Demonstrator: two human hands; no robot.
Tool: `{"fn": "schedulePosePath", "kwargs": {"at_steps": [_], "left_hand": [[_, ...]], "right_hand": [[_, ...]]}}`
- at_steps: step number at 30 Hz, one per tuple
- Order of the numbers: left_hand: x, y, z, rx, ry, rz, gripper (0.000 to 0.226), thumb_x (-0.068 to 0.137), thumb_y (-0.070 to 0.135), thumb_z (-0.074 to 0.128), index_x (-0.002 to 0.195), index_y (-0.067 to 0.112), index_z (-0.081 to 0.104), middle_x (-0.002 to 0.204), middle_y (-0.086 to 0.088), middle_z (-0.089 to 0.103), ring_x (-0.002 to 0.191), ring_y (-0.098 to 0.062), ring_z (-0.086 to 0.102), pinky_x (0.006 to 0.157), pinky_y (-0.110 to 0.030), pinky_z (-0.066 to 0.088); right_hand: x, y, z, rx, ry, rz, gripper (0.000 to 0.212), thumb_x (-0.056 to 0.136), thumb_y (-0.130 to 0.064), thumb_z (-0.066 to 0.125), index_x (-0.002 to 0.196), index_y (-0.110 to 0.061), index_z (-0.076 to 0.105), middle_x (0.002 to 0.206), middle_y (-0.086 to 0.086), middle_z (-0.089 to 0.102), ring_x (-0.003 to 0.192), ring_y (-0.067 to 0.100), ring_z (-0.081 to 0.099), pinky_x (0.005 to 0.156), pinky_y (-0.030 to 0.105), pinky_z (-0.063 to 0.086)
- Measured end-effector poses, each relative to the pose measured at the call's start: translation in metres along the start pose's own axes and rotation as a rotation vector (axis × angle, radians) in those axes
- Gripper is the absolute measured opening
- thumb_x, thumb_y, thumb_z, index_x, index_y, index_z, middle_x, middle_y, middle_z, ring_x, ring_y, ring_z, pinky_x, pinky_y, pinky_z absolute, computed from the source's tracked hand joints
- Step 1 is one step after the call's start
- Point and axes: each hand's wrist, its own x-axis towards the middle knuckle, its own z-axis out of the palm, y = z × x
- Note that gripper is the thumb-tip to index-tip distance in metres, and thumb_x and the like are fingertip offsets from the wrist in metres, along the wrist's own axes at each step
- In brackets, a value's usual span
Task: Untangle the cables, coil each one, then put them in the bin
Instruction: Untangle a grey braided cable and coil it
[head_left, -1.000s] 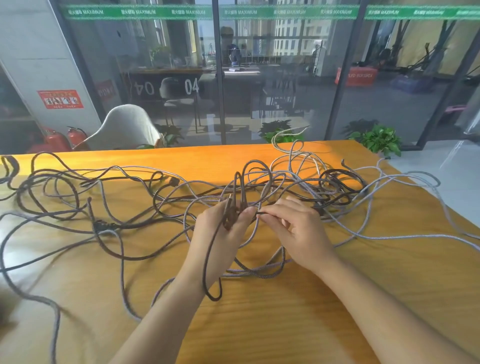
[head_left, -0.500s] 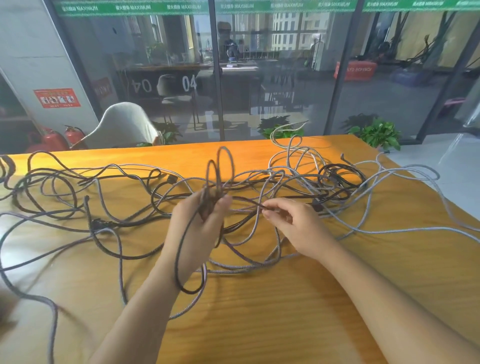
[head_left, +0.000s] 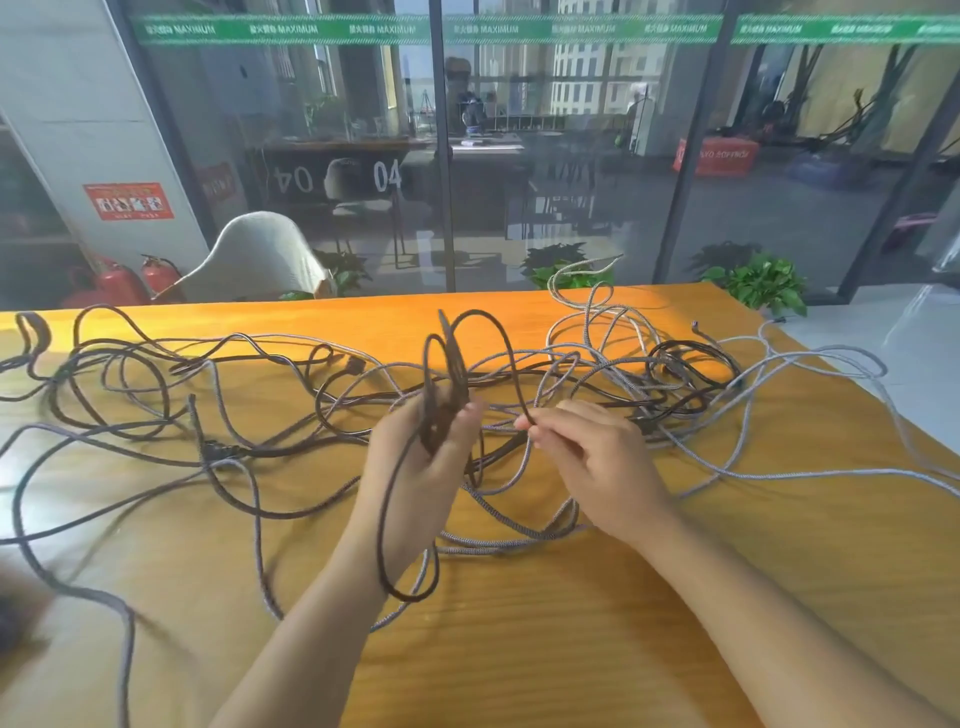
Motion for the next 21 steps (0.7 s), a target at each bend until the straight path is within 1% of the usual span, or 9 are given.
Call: {"fn": "schedulePosePath", "kwargs": {"at_steps": [4, 7, 9, 11, 13, 15, 16, 19, 21], "left_hand": [[-0.003, 0.004, 0.013, -0.015, -0.080, -0.027, 0.012, 0.102, 0.025, 0.065, 0.094, 0.023, 0.073, 0.074, 0.004, 0.069, 0.068, -0.021, 0.060, 0.064, -0.035, 0.048], [-0.003, 0.002, 0.016, 0.000, -0.105, -0.023, 0.014, 0.102, 0.026, 0.064, 0.092, 0.019, 0.071, 0.073, -0.003, 0.067, 0.067, -0.022, 0.060, 0.062, -0.036, 0.049], [-0.003, 0.006, 0.015, -0.001, -0.090, -0.004, 0.016, 0.102, 0.024, 0.064, 0.088, 0.019, 0.070, 0.069, -0.008, 0.061, 0.060, -0.023, 0.053, 0.056, -0.035, 0.043], [0.000, 0.013, 0.008, -0.031, 0.007, 0.023, 0.014, 0.102, 0.021, 0.066, 0.089, 0.019, 0.071, 0.069, -0.011, 0.061, 0.057, -0.014, 0.050, 0.057, -0.033, 0.042], [0.008, 0.013, -0.008, -0.023, 0.135, 0.048, 0.014, 0.102, 0.019, 0.066, 0.090, 0.015, 0.072, 0.065, -0.007, 0.062, 0.061, -0.004, 0.051, 0.060, -0.022, 0.043], [0.015, 0.010, -0.023, 0.012, 0.218, 0.042, 0.016, 0.102, 0.020, 0.064, 0.090, 0.011, 0.071, 0.063, 0.002, 0.059, 0.060, -0.002, 0.052, 0.059, -0.014, 0.042], [0.019, 0.009, -0.029, 0.031, 0.241, 0.043, 0.017, 0.102, 0.021, 0.064, 0.089, 0.011, 0.070, 0.063, 0.004, 0.057, 0.059, -0.002, 0.052, 0.058, -0.013, 0.040], [0.029, 0.016, -0.040, 0.066, 0.316, 0.043, 0.022, 0.104, 0.021, 0.062, 0.083, 0.012, 0.064, 0.057, 0.011, 0.050, 0.053, 0.000, 0.048, 0.055, -0.011, 0.037], [0.039, 0.024, -0.052, 0.052, 0.404, 0.038, 0.028, 0.106, 0.026, 0.059, 0.083, 0.011, 0.062, 0.059, 0.011, 0.049, 0.053, -0.001, 0.046, 0.053, -0.012, 0.036]], "right_hand": [[0.000, -0.008, 0.006, -0.069, -0.066, -0.133, 0.018, 0.108, -0.020, 0.058, 0.109, -0.013, 0.074, 0.083, -0.019, 0.052, 0.078, 0.003, 0.045, 0.070, 0.024, 0.042], [-0.001, -0.009, 0.005, -0.089, -0.088, -0.156, 0.016, 0.108, -0.019, 0.058, 0.109, -0.015, 0.074, 0.083, -0.013, 0.059, 0.078, 0.006, 0.047, 0.067, 0.031, 0.048], [0.000, -0.011, 0.005, -0.073, -0.074, -0.163, 0.018, 0.107, -0.021, 0.058, 0.112, -0.016, 0.075, 0.086, -0.016, 0.060, 0.079, -0.003, 0.048, 0.069, 0.022, 0.045], [0.001, -0.008, 0.001, -0.051, -0.060, -0.117, 0.023, 0.106, -0.029, 0.058, 0.117, -0.018, 0.075, 0.095, -0.023, 0.059, 0.081, -0.010, 0.051, 0.073, 0.013, 0.040], [0.000, 0.002, -0.004, -0.043, -0.090, 0.011, 0.027, 0.104, -0.035, 0.059, 0.125, -0.026, 0.073, 0.103, -0.027, 0.060, 0.080, -0.002, 0.056, 0.070, 0.017, 0.045], [-0.002, 0.012, -0.008, -0.049, -0.145, 0.138, 0.032, 0.102, -0.034, 0.062, 0.134, -0.034, 0.067, 0.109, -0.025, 0.061, 0.083, 0.008, 0.058, 0.073, 0.031, 0.053], [-0.003, 0.015, -0.010, -0.044, -0.155, 0.173, 0.034, 0.102, -0.032, 0.063, 0.136, -0.036, 0.064, 0.111, -0.023, 0.060, 0.087, 0.009, 0.059, 0.076, 0.035, 0.054], [-0.002, 0.014, -0.008, 0.009, -0.121, 0.188, 0.034, 0.102, -0.026, 0.064, 0.136, -0.034, 0.065, 0.121, -0.021, 0.058, 0.100, 0.009, 0.062, 0.082, 0.031, 0.056], [-0.001, 0.013, -0.005, 0.017, -0.129, 0.192, 0.032, 0.103, -0.029, 0.063, 0.135, -0.034, 0.066, 0.127, -0.023, 0.055, 0.108, 0.005, 0.061, 0.086, 0.030, 0.057]]}}
